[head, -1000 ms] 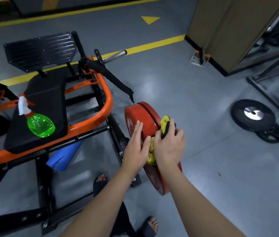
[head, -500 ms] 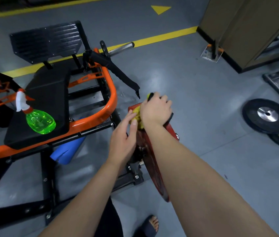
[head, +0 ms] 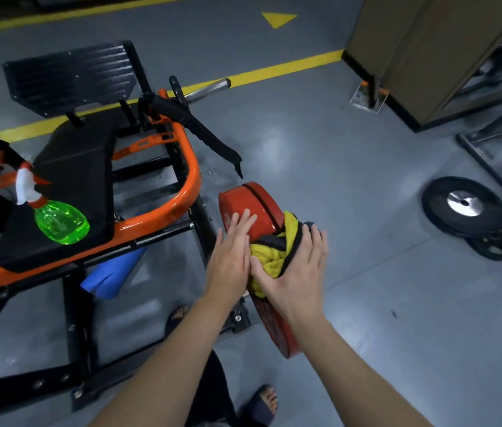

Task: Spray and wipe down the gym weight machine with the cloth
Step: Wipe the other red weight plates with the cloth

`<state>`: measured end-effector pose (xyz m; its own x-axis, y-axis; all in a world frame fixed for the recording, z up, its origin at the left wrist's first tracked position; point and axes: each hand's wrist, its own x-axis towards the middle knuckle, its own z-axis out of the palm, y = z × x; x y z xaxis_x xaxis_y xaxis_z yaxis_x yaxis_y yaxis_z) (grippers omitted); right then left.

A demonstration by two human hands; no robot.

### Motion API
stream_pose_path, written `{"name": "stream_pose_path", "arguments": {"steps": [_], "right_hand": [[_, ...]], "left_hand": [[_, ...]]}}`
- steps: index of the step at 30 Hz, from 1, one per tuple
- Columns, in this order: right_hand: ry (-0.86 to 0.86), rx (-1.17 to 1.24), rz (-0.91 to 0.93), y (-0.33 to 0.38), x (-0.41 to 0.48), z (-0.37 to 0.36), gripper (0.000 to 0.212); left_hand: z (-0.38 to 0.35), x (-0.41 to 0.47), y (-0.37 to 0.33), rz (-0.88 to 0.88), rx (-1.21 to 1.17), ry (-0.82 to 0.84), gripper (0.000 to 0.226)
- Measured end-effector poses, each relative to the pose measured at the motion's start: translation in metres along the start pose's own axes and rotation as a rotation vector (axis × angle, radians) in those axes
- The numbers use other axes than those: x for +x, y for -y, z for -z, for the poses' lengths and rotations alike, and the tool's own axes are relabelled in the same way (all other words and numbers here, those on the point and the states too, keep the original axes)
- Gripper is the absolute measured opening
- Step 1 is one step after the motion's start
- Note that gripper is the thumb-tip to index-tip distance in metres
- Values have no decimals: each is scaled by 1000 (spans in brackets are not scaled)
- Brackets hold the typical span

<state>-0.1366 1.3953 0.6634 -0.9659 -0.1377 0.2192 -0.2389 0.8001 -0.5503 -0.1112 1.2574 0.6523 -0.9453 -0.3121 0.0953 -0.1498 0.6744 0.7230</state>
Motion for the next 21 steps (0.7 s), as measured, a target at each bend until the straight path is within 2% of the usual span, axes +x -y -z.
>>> {"name": "stream_pose_path", "arguments": {"steps": [4,6,8,11,14,17,21], "right_hand": [[-119,-41,44,6,9,-12,96],[-143,-58,42,13,17,-14,93],[-124,-61,15,26,33,-19,90],[-25,-97,-91,54,73,-34,82],[139,-191,-141,79,115,-54,75],[251,-170,-120,80,129,-62,76],[84,-30,-72,55,82,-30,81]], "left_hand": [[7,8,6,-27,27,71,54],[9,14,6,13,-33,29,51],[13,20,5,115,-82,-86,47],[22,27,5,282,-162,-257,41],[30,25,6,303,-191,-252,37],[34,19,8,324,-252,-263,35],[29,22,3,425,-345,-305,34]]}}
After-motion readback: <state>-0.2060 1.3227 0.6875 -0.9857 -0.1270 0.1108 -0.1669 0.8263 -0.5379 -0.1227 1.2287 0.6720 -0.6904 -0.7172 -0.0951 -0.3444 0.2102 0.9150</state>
